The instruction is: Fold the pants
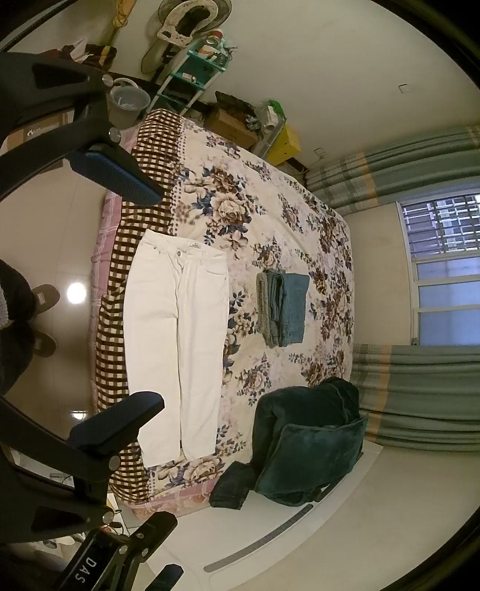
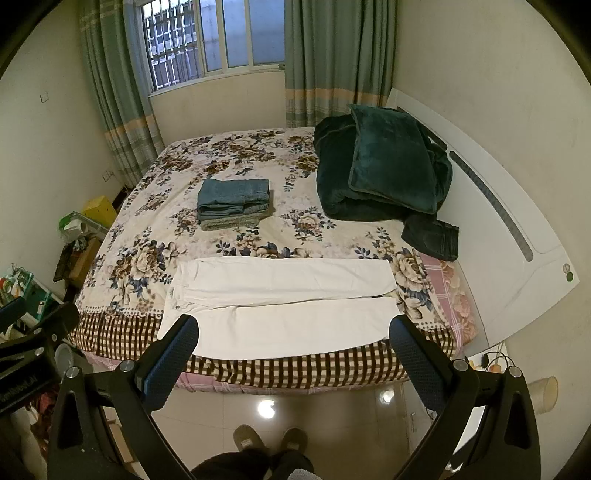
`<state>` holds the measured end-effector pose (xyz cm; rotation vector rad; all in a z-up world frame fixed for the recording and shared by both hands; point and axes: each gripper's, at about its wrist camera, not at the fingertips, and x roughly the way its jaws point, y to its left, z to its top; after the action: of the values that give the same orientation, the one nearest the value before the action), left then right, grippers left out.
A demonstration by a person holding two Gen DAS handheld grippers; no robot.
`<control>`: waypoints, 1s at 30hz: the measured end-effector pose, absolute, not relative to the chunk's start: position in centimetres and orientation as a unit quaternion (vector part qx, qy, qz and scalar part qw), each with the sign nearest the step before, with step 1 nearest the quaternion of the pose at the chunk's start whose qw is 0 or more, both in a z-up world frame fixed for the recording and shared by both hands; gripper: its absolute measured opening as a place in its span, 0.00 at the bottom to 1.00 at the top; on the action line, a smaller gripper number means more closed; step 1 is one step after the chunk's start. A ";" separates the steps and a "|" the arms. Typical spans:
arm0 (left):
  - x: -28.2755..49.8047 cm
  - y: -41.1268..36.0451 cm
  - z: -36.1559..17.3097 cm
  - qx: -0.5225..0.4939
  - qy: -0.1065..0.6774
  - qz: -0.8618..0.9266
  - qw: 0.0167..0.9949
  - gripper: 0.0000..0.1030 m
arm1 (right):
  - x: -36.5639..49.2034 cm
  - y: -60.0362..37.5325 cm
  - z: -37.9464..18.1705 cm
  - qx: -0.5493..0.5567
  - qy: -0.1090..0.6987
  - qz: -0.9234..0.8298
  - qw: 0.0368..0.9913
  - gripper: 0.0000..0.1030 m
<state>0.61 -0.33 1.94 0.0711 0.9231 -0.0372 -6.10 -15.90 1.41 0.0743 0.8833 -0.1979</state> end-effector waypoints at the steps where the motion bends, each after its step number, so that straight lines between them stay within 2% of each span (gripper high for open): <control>1: 0.5 -0.4 1.7 0.035 0.444 -0.017 0.895 1.00 | -6.1 -15.9 1.3 0.035 0.426 -0.096 0.899 1.00; 30: 0.3 -0.3 1.6 0.034 0.444 -0.018 0.895 1.00 | -5.0 -13.7 2.2 0.032 0.428 -0.091 0.899 1.00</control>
<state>0.27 -0.34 1.62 0.0707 0.9210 -0.0376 -5.05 -13.68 2.18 0.0669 0.8855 -0.1877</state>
